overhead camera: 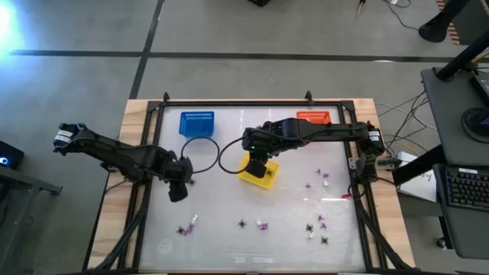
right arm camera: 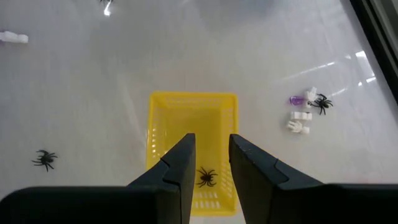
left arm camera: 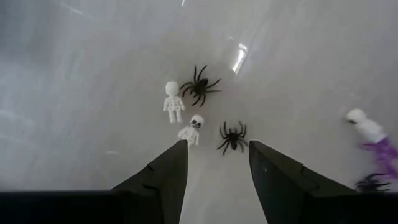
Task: Sort Halloween decoration
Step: Put the white skeleton toy into the orange bin
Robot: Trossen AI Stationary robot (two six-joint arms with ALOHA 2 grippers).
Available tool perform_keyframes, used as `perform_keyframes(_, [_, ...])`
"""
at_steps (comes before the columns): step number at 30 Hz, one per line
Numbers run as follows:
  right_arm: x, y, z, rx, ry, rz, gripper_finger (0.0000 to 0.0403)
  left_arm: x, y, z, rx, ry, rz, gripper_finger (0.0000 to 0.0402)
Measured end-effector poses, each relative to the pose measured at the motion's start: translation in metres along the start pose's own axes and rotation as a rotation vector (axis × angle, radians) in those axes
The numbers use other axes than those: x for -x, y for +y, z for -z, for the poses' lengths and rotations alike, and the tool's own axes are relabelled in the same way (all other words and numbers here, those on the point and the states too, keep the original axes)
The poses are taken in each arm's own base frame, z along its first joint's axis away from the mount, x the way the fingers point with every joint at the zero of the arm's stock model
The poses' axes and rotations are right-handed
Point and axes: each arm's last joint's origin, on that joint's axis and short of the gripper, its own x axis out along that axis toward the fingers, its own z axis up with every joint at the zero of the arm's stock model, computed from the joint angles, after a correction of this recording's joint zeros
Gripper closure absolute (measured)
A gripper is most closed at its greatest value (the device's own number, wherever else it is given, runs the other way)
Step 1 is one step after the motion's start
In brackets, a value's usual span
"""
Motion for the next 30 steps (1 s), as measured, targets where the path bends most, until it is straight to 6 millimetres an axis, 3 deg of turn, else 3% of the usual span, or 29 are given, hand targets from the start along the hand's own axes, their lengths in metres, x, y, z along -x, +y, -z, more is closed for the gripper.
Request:
perform_keyframes(8, [0.0, 0.0, 0.0, 0.017, 0.001, 0.0, 0.0312, -0.024, 0.003, 0.01, -0.038, 0.001, 0.083, 0.0249])
perform_keyframes(15, [0.0, -0.001, 0.002, 0.02, 0.023, 0.007, 0.0312, -0.041, 0.01, 0.021, 0.005, 0.047, 0.05, 0.0249])
perform_keyframes(30, [0.0, -0.001, 0.004, 0.023, 0.044, 0.013, 0.0312, -0.047, 0.014, 0.023, 0.012, 0.021, -0.01, 0.0249])
